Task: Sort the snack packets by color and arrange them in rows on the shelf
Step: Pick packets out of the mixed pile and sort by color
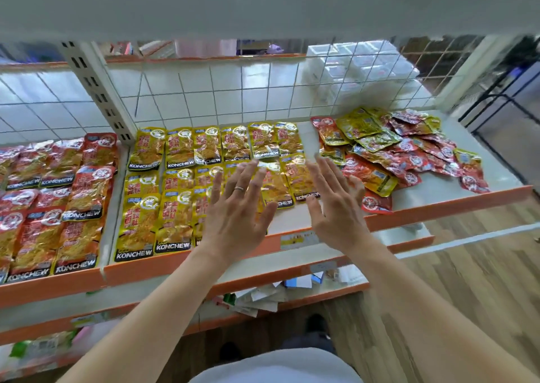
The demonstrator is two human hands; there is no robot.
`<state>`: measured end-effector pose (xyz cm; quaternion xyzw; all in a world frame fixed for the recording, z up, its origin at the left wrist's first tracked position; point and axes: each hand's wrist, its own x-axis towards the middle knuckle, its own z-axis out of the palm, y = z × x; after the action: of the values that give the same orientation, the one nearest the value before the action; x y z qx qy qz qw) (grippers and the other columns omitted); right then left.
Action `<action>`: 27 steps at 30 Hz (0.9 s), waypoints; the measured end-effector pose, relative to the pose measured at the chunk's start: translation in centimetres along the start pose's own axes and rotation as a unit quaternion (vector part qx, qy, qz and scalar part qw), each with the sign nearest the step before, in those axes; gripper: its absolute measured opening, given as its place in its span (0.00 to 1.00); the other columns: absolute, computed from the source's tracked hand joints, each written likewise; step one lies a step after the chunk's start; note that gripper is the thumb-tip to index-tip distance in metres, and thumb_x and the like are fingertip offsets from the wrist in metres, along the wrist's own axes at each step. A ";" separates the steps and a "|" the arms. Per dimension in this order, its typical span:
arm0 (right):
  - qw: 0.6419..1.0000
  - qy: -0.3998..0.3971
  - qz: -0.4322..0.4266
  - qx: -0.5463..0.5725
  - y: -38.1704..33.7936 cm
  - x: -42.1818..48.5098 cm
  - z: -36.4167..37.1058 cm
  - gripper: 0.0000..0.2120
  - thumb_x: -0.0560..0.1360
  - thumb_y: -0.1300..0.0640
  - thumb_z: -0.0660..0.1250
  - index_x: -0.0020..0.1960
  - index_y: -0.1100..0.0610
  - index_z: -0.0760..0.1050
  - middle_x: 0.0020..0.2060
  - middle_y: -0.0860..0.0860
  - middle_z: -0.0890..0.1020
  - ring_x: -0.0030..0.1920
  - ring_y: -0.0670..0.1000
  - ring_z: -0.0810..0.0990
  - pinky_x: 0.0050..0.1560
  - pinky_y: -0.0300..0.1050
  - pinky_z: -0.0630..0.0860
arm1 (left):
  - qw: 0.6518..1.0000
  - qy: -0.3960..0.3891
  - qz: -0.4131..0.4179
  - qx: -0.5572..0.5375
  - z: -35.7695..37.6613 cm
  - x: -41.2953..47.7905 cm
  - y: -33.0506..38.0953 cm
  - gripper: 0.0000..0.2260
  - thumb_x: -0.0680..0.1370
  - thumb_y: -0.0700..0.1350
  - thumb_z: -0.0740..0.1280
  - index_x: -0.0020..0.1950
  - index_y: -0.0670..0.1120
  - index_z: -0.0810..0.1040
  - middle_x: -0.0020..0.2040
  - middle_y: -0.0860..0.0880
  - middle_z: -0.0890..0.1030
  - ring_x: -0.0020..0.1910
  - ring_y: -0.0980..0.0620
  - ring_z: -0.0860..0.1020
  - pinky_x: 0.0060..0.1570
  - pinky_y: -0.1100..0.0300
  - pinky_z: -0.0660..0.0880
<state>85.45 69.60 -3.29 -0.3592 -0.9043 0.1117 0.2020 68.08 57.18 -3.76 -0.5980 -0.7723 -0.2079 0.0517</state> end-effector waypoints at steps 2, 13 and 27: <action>1.000 0.017 0.016 -0.007 2.5 -0.2 -1.1 0.33 0.74 0.57 0.59 0.79 0.50 0.61 0.80 0.47 0.57 0.80 0.48 0.52 0.73 0.58 0.46 | 1.000 -0.009 0.013 0.004 0.8 1.3 2.0 0.29 0.81 0.60 0.53 0.78 0.46 0.65 0.80 0.48 0.63 0.78 0.46 0.62 0.78 0.41 0.47; 0.996 -0.015 0.085 -0.037 18.2 -0.3 -8.3 0.33 0.73 0.56 0.57 0.79 0.50 0.61 0.80 0.48 0.57 0.80 0.49 0.53 0.73 0.59 0.47 | 0.997 -0.047 0.057 0.010 7.3 9.4 14.7 0.32 0.78 0.63 0.55 0.78 0.47 0.64 0.80 0.49 0.62 0.78 0.45 0.61 0.77 0.40 0.48; 0.949 -0.068 0.292 -0.097 32.6 2.1 -13.2 0.28 0.76 0.46 0.67 0.72 0.55 0.66 0.69 0.57 0.70 0.70 0.60 0.66 0.65 0.58 0.65 | 0.998 -0.049 0.031 0.032 13.5 13.3 23.3 0.30 0.77 0.61 0.56 0.75 0.47 0.68 0.79 0.48 0.64 0.78 0.45 0.62 0.76 0.37 0.54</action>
<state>109.67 95.21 -2.25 -0.6167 -0.7780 0.1018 0.0634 88.68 78.94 -5.67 -0.6295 -0.7611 -0.1516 0.0392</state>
